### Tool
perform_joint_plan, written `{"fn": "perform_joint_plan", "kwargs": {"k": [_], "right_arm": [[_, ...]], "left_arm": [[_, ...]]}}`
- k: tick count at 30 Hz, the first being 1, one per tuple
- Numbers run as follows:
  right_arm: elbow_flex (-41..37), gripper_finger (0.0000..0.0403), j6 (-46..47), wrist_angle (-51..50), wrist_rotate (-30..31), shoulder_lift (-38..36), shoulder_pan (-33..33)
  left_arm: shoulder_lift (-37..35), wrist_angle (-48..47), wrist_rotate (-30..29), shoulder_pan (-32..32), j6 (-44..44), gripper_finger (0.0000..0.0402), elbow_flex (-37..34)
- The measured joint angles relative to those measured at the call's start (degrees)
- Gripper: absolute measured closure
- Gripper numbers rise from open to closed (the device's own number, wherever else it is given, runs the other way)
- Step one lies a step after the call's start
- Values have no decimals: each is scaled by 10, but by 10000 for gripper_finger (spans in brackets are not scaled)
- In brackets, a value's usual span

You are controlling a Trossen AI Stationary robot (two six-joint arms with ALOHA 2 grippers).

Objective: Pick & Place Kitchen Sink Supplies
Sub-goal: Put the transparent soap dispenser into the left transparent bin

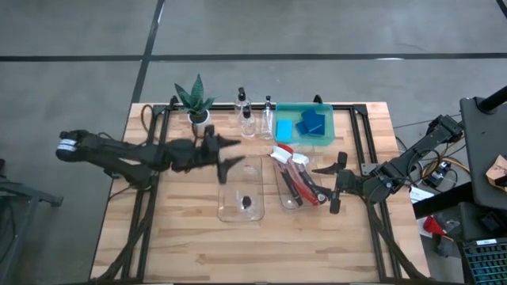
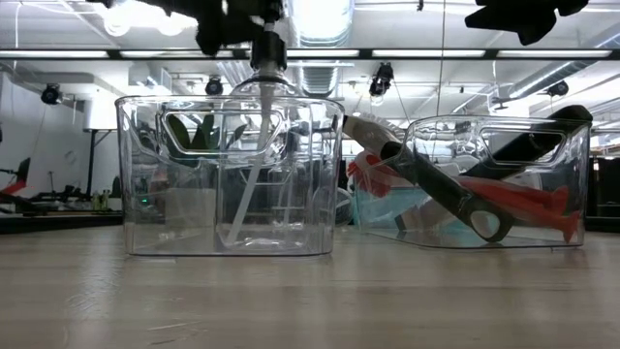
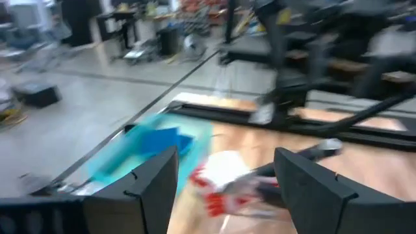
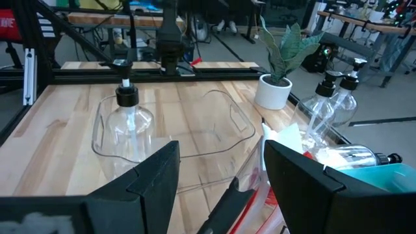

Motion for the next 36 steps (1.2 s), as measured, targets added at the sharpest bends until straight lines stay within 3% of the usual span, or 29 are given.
{"fn": "perform_joint_plan", "kwargs": {"k": [5,14,25,36], "right_arm": [[0,181,0,0,0,0,0],[0,181,0,-1,-1,0,0],[0,181,-1,-1,-1,0,0],[-1,181,-2,-2,-2,1,0]], "left_arm": [[20,-16,48,96,-13,148,-1],[90,-21,47,216,-28,111,-2],[196,45,47,263,2,110,8],[252,71,67,295,12,110,46]]}}
